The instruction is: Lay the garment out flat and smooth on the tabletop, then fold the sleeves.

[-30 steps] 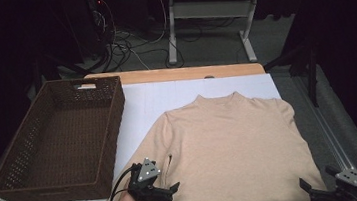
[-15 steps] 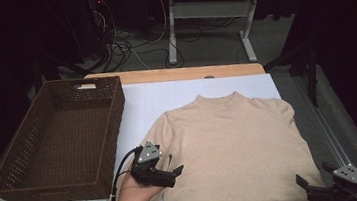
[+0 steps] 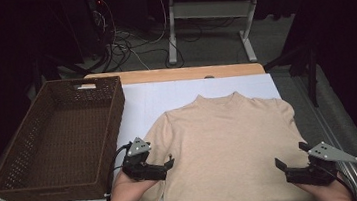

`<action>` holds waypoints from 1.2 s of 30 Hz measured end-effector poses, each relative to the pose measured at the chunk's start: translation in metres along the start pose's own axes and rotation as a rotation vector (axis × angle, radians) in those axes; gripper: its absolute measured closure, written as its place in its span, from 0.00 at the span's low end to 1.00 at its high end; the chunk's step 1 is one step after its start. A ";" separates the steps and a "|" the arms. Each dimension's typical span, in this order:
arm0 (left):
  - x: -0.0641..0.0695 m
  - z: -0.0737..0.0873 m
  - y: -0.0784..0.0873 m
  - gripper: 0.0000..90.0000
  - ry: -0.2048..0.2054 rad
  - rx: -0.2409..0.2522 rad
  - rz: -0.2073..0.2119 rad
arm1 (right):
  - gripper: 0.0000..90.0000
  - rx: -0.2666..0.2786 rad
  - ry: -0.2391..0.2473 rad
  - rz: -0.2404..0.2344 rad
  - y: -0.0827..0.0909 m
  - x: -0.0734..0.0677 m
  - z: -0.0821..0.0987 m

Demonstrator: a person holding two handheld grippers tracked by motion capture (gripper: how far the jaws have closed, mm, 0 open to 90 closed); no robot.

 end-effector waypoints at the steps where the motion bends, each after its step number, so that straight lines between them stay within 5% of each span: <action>1: -0.005 0.001 -0.002 0.00 0.014 -0.017 -0.041 | 0.00 0.014 -0.002 -0.011 -0.001 -0.003 0.000; 4: -0.013 0.004 -0.006 0.02 0.055 -0.062 -0.058 | 0.00 0.013 -0.002 -0.053 -0.004 -0.011 0.006; 13: -0.025 0.020 -0.012 0.02 0.068 -0.152 -0.117 | 0.00 0.005 0.002 -0.062 0.003 -0.018 0.015; 15: -0.022 0.021 -0.010 0.02 0.064 -0.149 -0.108 | 0.00 0.000 0.011 -0.065 0.004 -0.022 0.016; 16: -0.012 0.019 -0.001 0.02 0.067 -0.132 -0.069 | 0.00 -0.003 0.019 -0.065 0.004 -0.024 0.016; 19: -0.005 0.015 0.010 0.03 0.018 -0.103 -0.080 | 0.00 -0.004 0.032 -0.071 0.005 -0.029 0.016; 22: -0.016 0.023 0.006 0.05 0.075 -0.125 -0.097 | 0.00 -0.006 0.038 -0.076 0.004 -0.031 0.016; 27: -0.020 0.034 -0.001 0.06 0.101 -0.201 -0.138 | 0.00 -0.017 0.053 -0.074 0.002 -0.034 0.018; 30: -0.019 0.036 0.001 0.10 0.065 -0.226 -0.195 | 0.00 -0.017 0.054 -0.067 0.003 -0.032 0.019; 36: -0.019 0.040 -0.001 0.10 0.039 -0.237 -0.216 | 0.00 -0.013 0.040 -0.055 0.005 -0.028 0.018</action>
Point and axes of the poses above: each handheld gripper's, and its own axes: y roughly backward along the jaws, z roughly out of its underside, x roughly to its right, the point moved 7 cm from there along -y, roughly forward along the jaws, and after that the axes turned 2 degrees about z, right-handed, at the moved point
